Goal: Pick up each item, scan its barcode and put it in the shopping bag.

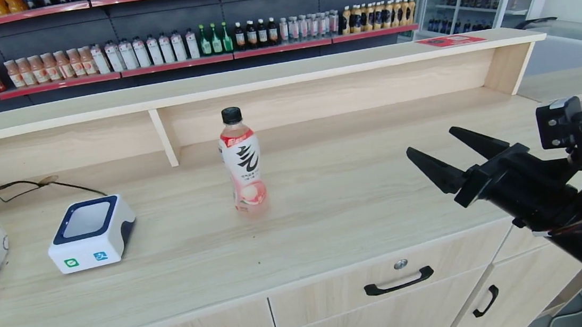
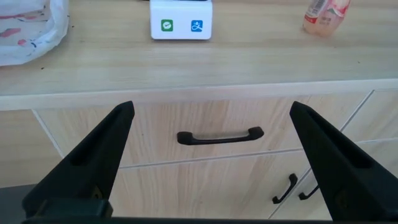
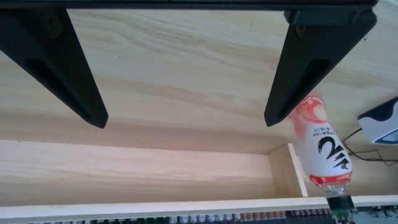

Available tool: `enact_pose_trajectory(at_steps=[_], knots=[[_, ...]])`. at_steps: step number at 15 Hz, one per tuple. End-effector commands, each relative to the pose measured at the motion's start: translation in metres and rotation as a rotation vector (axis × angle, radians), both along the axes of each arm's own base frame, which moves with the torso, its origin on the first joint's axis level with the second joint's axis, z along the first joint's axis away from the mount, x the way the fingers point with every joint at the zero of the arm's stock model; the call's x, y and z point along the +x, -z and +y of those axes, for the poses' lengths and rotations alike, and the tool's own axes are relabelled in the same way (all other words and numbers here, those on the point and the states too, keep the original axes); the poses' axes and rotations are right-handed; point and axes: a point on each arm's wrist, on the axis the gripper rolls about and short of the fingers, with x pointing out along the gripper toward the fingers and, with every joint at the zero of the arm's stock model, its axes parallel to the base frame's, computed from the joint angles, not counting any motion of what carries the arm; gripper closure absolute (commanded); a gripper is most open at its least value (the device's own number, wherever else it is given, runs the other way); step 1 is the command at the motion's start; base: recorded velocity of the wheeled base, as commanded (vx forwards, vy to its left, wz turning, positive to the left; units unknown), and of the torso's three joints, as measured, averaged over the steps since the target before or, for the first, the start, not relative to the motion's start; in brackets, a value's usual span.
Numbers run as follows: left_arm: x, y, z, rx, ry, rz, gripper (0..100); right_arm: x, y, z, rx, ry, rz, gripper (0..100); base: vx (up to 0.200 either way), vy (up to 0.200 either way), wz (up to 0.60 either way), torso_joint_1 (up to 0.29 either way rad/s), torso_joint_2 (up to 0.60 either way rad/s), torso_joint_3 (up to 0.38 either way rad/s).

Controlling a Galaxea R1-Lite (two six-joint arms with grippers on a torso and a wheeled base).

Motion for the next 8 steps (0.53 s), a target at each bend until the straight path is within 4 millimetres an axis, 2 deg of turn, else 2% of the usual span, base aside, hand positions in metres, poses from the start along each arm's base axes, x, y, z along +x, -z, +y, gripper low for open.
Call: enact_pose_trajectory(at_steps=[1, 7, 8], knots=[[0.0000, 0.0000, 0.0000, -0.001, 0.000, -0.001, 0, 0.0021, 0.0013, 0.0013, -0.002, -0.002, 0.003, 0, 0.000, 0.000, 0.60, 0.002, 0.01, 0.002], [0.0000, -0.0002, 0.0000, -0.001, 0.000, -0.002, 0, 0.0055, 0.0011, 0.0026, -0.002, -0.003, -0.001, 0, 0.000, 0.000, 0.60, 0.005, 0.00, 0.003], [0.0000, -0.0002, 0.0000, -0.001, 0.000, -0.002, 0, 0.0062, 0.0023, 0.0029, -0.008, -0.002, 0.001, 0, 0.000, 0.000, 0.00, 0.000, 0.00, 0.000]])
